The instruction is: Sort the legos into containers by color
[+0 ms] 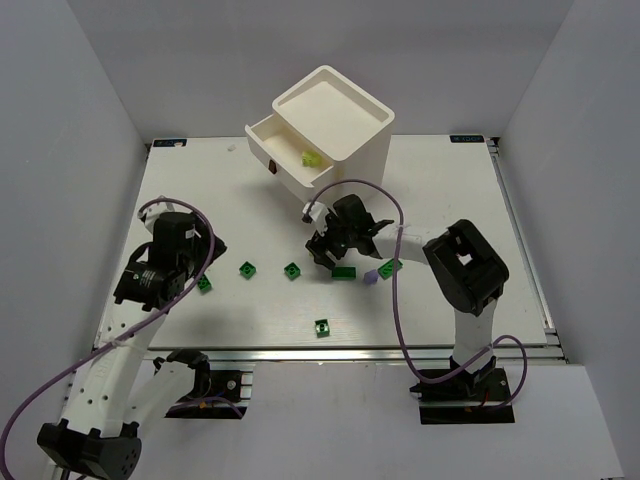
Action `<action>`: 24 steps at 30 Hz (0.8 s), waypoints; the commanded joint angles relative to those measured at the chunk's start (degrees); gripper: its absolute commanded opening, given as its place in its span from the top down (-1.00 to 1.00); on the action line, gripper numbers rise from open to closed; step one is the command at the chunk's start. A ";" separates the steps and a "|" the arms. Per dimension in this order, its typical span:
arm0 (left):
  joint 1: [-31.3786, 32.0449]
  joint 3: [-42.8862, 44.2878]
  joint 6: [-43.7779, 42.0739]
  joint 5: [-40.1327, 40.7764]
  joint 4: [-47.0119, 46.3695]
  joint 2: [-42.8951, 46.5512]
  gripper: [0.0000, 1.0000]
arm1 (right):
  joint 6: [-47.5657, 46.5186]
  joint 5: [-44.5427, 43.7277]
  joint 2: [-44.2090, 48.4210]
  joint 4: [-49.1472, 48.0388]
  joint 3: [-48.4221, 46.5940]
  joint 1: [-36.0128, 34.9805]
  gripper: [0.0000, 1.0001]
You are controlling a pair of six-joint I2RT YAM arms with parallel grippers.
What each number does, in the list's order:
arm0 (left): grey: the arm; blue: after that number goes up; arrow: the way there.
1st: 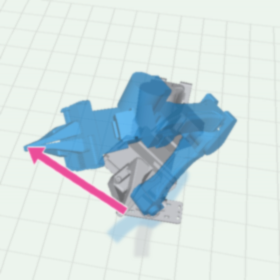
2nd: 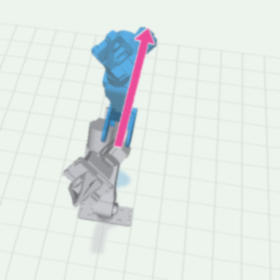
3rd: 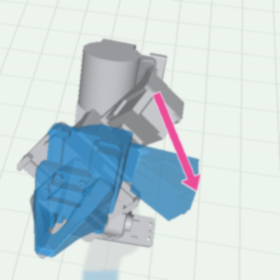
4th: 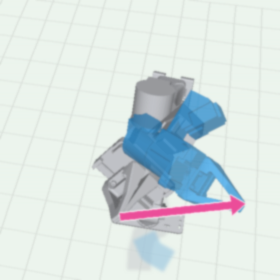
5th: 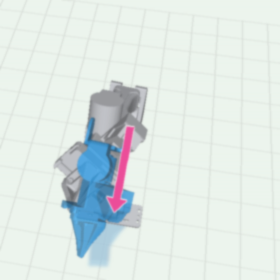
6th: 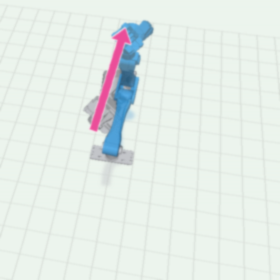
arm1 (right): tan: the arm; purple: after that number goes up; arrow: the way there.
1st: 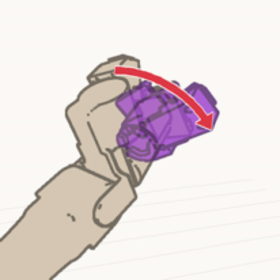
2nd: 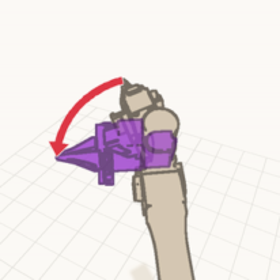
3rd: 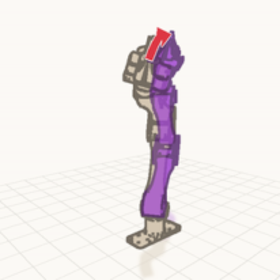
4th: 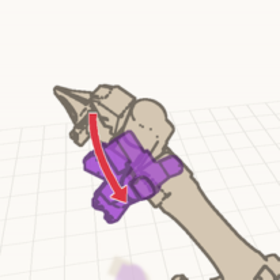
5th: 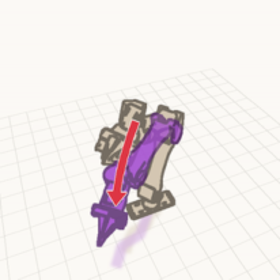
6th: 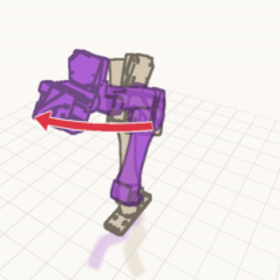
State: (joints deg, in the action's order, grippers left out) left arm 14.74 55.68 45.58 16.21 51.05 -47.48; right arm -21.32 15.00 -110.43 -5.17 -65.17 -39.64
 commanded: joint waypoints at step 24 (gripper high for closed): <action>-1.38 -2.69 -6.90 9.02 -3.67 -18.32 -0.78 | -25.09 27.03 21.65 21.99 -2.30 0.26 1.00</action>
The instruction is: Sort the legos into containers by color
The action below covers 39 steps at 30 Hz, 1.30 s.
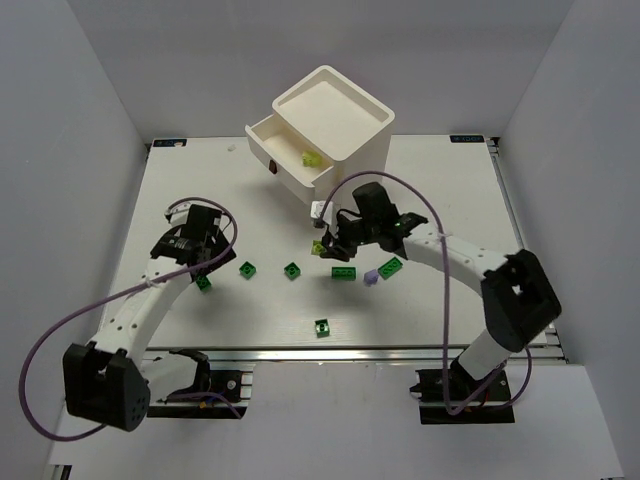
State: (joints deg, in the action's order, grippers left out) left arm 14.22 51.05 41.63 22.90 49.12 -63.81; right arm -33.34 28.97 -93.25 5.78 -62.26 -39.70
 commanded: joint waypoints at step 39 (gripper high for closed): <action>-15.00 6.61 -17.37 -9.01 -10.98 -22.76 -0.68 | 14.80 -12.10 -20.04 16.10 -56.22 4.11 -0.15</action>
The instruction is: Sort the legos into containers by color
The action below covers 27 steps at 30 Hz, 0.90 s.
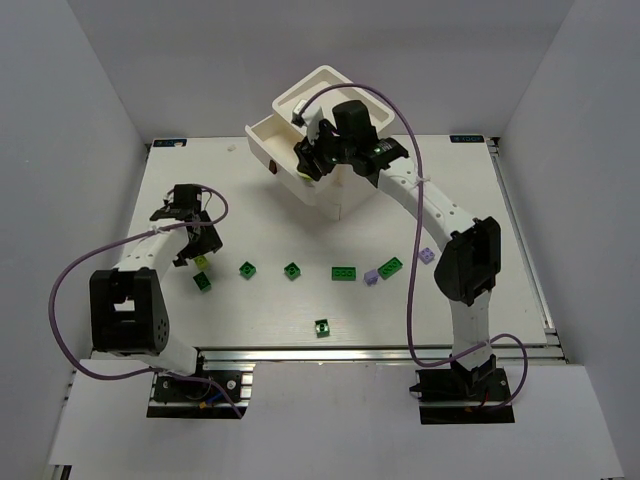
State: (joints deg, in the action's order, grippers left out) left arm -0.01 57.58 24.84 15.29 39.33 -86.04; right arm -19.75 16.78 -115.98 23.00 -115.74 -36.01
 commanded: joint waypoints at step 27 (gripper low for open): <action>-0.44 10.27 -1.99 -20.27 -7.76 -5.03 0.92 | 8.94 15.74 39.86 -9.39 40.84 7.88 0.51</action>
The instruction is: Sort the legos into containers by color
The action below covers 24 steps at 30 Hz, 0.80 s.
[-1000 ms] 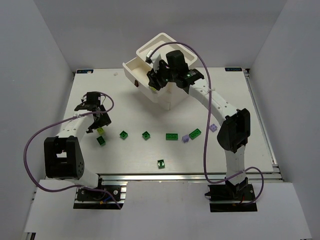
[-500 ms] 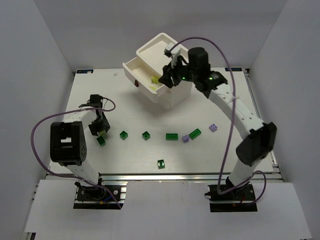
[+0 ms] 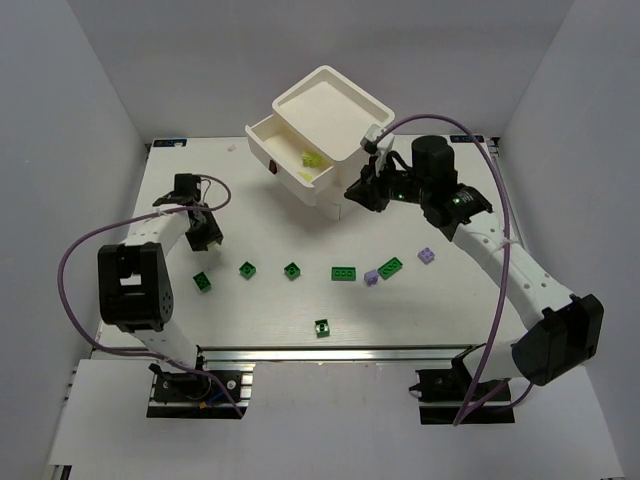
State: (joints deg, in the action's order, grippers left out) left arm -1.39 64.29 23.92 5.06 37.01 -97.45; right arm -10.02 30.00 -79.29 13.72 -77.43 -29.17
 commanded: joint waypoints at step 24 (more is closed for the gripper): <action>12.81 45.13 13.17 -32.05 -19.53 -13.38 0.65 | -11.16 6.83 7.31 5.18 16.88 1.66 1.00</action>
State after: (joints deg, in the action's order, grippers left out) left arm 10.96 106.54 37.41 -30.39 11.53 -111.85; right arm -20.21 37.50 -71.72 19.53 -59.33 -27.31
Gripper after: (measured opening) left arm 0.469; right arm 0.012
